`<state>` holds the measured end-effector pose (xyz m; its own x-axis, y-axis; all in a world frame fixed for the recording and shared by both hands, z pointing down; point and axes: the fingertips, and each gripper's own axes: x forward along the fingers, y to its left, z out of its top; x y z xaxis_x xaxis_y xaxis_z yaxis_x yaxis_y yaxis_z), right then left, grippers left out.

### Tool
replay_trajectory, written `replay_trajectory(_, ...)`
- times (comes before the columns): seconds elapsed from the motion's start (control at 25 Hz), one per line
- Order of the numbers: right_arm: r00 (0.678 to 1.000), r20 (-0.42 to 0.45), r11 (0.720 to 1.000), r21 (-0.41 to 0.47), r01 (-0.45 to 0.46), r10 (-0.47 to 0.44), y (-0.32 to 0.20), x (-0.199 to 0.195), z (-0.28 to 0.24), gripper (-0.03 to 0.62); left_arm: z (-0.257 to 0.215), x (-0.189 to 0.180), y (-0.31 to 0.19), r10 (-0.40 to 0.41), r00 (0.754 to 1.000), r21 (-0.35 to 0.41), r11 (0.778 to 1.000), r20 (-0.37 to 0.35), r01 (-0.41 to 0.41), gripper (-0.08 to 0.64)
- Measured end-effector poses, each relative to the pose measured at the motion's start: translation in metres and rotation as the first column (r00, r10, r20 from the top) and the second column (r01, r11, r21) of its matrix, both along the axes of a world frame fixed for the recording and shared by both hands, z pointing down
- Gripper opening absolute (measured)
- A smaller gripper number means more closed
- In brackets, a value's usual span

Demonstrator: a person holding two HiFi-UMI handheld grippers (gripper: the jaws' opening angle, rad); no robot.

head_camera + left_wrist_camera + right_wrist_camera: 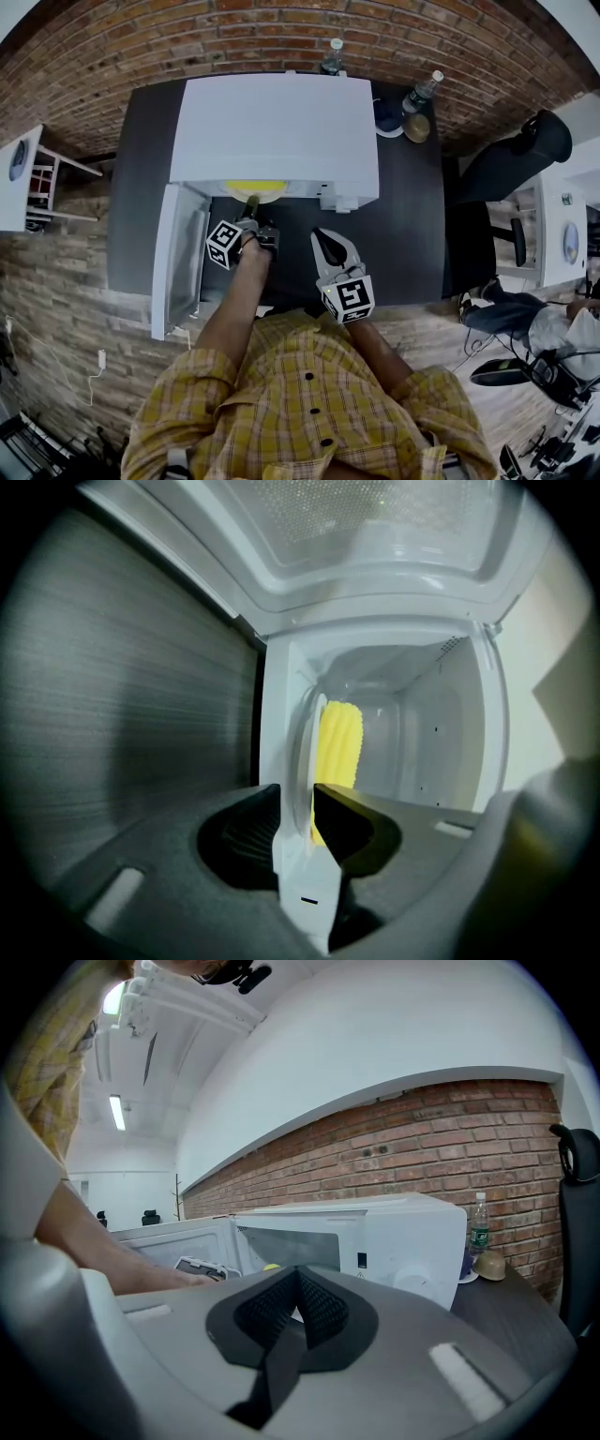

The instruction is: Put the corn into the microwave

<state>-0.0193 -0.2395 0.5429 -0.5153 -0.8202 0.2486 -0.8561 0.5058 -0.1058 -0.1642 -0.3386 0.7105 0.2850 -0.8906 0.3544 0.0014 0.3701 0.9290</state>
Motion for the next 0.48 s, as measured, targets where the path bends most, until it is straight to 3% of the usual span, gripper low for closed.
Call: replay_trajectory(0.48, 1.000, -0.003, 1.000, 0.008, 0.014, -0.014, 0.008, -0.001, -0.004, 0.005, -0.015, -0.004, 0.023, 0.047, 0.999, 0.067, 0.997, -0.018, -0.046, 0.114)
